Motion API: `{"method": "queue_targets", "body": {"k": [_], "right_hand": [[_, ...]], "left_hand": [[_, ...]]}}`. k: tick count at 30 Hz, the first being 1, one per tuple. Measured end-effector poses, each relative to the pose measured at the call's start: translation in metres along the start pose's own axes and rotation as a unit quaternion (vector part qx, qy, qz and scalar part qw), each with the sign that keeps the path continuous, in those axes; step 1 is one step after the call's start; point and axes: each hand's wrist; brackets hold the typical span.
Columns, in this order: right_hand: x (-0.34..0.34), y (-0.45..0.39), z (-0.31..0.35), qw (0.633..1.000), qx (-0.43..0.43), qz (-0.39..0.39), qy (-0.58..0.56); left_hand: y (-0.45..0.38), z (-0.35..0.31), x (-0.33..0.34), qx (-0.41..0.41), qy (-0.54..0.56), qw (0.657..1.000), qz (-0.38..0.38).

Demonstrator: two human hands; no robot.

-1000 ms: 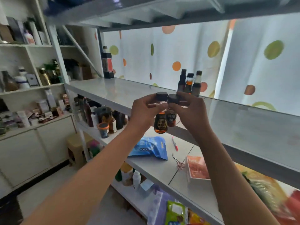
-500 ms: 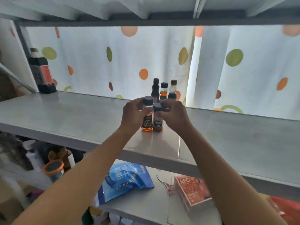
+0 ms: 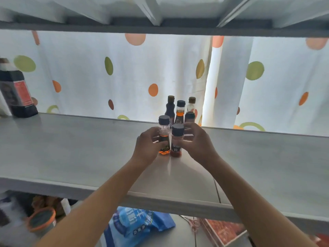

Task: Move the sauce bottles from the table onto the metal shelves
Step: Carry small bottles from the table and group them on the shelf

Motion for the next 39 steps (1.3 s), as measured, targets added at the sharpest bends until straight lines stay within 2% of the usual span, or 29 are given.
{"method": "queue_targets", "body": {"k": [3, 7, 16, 21, 29, 33, 39], "right_hand": [[-0.001, 0.002, -0.007, 0.998, 0.038, 0.04, 0.013], [0.003, -0.006, -0.015, 0.996, 0.032, 0.066, 0.058], [0.009, -0.046, -0.039, 0.994, 0.101, 0.011, 0.033], [0.016, -0.068, -0.047, 0.993, 0.118, 0.006, 0.019], [0.036, -0.077, -0.093, 0.992, 0.103, -0.032, 0.064], [0.039, -0.087, -0.11, 0.994, 0.092, -0.046, 0.037], [0.043, -0.089, -0.117, 0.992, 0.086, -0.062, 0.073]], "left_hand": [[0.002, 0.004, 0.003, -0.023, -0.052, 0.998, -0.006], [0.0, -0.001, 0.01, -0.019, -0.092, 0.995, -0.023], [-0.05, -0.005, 0.036, -0.04, -0.093, 0.995, -0.011], [-0.074, 0.001, 0.047, -0.064, -0.087, 0.993, -0.046], [-0.102, 0.015, 0.065, -0.027, -0.139, 0.987, -0.082], [-0.11, 0.022, 0.067, -0.023, -0.115, 0.989, -0.094], [-0.115, 0.028, 0.069, -0.016, -0.129, 0.987, -0.091]]}}
Point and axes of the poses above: each hand's wrist, its own y-axis away from the middle knuckle, its own x-axis out of the palm, z = x × y, and after that the axes turned 12 degrees about -x, right-handed
